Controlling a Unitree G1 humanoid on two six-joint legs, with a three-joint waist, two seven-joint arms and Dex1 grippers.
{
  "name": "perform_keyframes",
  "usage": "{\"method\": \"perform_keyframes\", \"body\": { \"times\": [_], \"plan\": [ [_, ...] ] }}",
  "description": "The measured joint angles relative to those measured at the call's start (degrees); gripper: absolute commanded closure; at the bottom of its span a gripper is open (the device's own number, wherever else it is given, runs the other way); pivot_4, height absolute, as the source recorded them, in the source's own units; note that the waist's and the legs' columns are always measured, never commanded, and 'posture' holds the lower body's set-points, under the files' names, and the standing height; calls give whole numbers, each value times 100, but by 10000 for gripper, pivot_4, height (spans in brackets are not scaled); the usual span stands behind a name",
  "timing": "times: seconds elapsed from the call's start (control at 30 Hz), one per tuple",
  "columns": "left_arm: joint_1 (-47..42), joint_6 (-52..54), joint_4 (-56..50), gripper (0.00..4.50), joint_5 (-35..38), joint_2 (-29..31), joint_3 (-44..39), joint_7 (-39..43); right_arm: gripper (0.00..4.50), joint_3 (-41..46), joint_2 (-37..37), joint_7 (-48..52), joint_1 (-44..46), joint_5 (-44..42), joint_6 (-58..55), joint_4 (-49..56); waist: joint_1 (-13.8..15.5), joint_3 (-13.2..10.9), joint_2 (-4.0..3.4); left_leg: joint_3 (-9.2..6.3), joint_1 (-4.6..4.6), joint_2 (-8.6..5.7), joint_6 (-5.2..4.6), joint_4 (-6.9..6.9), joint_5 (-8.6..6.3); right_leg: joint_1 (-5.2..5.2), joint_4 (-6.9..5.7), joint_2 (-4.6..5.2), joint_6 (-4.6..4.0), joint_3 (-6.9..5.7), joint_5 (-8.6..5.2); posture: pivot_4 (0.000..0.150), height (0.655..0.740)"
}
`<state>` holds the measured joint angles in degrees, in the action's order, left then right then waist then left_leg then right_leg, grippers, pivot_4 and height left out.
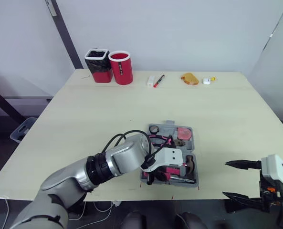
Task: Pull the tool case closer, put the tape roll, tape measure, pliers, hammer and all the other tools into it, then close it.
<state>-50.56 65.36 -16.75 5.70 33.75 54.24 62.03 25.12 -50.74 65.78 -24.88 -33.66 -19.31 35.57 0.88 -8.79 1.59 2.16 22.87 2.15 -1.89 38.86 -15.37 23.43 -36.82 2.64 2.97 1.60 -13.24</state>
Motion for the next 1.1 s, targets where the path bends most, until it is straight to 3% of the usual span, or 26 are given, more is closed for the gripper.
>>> {"method": "perform_keyframes", "body": {
  "times": [0.1,0.37,0.6,0.8,0.9,1.1],
  "plan": [
    [1,-60,0,12679,4,0,23,2,0,-1,8,-5,0,22,4,0,-1,0,0,-1,0,0,0,0,0,0,0,0,0,0,0,1500,7400],
    [229,-567,5,12679,297,322,-591,179,0,-11,77,-14,-4,47,16,8,-12,1,-2,-11,-3,1,0,0,0,0,-2,-1,-6,-1,3,1500,7400],
    [1562,-2733,394,12679,816,570,-2086,524,0,-54,178,-71,-43,71,77,37,9,3,-5,-18,-3,1,0,4,0,-3,-1,2,-13,-2,7,1500,7400],
    [2176,-3469,896,12679,1305,513,-2958,904,0,-60,214,-116,-90,72,80,53,-5,5,-8,-9,-6,3,0,7,0,-5,-1,2,-12,-5,7,1500,7400],
    [2482,-4085,1282,18975,1269,407,-3047,1049,0,-62,240,-129,-98,72,80,53,-5,5,-9,2,-6,3,0,7,0,-5,-2,2,-13,-5,8,1500,7400],
    [2612,-4841,1804,44473,1125,162,-3108,1272,0,-74,242,-170,-88,71,77,59,-2,5,-9,4,-5,3,0,8,0,-6,-2,2,-13,-4,8,1500,7400]
  ]
}}
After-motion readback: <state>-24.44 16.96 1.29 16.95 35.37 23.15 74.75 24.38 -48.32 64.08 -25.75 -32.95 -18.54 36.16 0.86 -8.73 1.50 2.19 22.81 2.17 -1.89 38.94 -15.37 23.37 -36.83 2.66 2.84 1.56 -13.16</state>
